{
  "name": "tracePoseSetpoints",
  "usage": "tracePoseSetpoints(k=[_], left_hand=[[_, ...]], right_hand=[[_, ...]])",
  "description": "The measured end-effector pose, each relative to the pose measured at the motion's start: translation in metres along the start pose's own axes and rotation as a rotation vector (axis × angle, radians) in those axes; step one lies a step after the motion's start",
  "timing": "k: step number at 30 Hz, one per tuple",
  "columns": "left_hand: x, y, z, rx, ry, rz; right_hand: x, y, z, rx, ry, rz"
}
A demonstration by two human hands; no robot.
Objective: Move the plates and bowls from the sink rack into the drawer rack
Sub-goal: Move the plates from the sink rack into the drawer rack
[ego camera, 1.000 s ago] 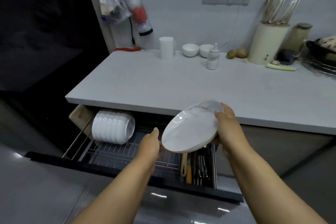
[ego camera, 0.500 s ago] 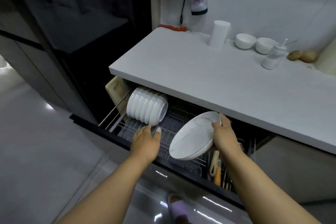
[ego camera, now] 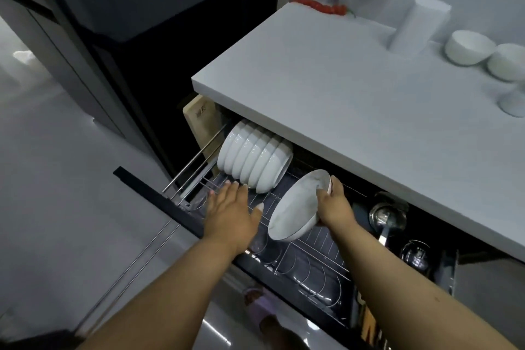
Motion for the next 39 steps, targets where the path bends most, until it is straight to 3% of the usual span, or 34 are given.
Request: tracePoseSetpoints(k=[8, 28, 39], left_hand=[[-0.009, 0.024, 0.022, -0.045, 0.017, 0.101], [-0.012, 0.029, 0.022, 0.118, 0.072, -0.008], [-0.014, 0.030, 0.022, 0.110, 0.045, -0.042]], right_hand=[[-0.010, 0.028, 0.049, 0.011, 0.009, -0.069], [-0.046, 0.074, 0.097, 0.041, 0.010, -0.274], [-0.052, 0.091, 0.108, -0.014, 0.028, -0.329]])
Point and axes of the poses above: each hand's wrist, its own z-axis towards the middle knuckle, its own y-axis out of the palm, x = y × z, the point moved 6 cm from there along z, towards the middle knuckle, and after that the axes turned 7 degrees about z, right-handed, at the moved point
